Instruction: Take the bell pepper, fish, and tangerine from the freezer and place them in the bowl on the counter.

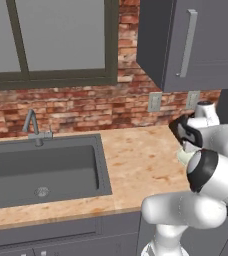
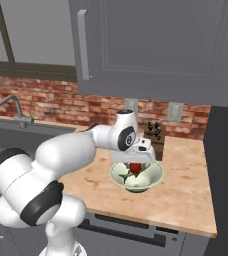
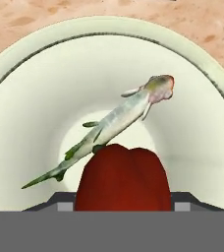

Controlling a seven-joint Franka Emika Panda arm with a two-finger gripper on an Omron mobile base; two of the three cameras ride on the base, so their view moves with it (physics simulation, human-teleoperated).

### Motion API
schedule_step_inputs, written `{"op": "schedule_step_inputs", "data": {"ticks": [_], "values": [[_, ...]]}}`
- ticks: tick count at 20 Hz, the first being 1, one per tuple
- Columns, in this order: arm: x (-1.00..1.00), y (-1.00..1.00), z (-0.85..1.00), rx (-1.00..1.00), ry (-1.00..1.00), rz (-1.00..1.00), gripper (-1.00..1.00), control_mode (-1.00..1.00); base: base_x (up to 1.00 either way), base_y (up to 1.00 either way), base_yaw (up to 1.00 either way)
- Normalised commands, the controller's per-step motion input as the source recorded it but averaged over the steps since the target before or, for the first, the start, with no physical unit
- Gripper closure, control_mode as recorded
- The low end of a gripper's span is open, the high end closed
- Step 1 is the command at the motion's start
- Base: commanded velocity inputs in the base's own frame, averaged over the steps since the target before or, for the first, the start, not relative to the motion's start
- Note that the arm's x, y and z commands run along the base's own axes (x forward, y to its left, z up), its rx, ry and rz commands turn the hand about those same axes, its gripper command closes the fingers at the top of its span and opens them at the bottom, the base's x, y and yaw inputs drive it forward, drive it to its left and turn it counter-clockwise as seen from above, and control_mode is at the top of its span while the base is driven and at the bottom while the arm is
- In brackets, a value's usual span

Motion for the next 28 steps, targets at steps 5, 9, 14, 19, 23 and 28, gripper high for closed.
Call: {"op": "schedule_step_inputs", "data": {"ticks": [5, 9, 14, 19, 23, 28], "values": [[0.18, 0.00, -0.43, 0.00, -0.08, 0.00, 1.00, -1.00, 0.00, 0.00, 0.00], [0.07, -0.06, -0.29, 0.00, -0.07, 0.00, -1.00, -1.00, 0.00, 0.00, 0.00], [0.00, 0.00, -0.04, 0.00, 0.00, 0.00, -1.00, -1.00, 0.00, 0.00, 0.00], [-0.09, 0.00, 0.46, 0.00, -0.01, -0.01, -1.00, -1.00, 0.00, 0.00, 0.00], [-0.18, 0.00, 0.93, 0.00, -0.02, -0.03, -1.00, -1.00, 0.00, 0.00, 0.00], [-0.71, 0.00, 0.95, 0.00, -0.07, -0.03, -1.00, -1.00, 0.00, 0.00, 0.00]]}}
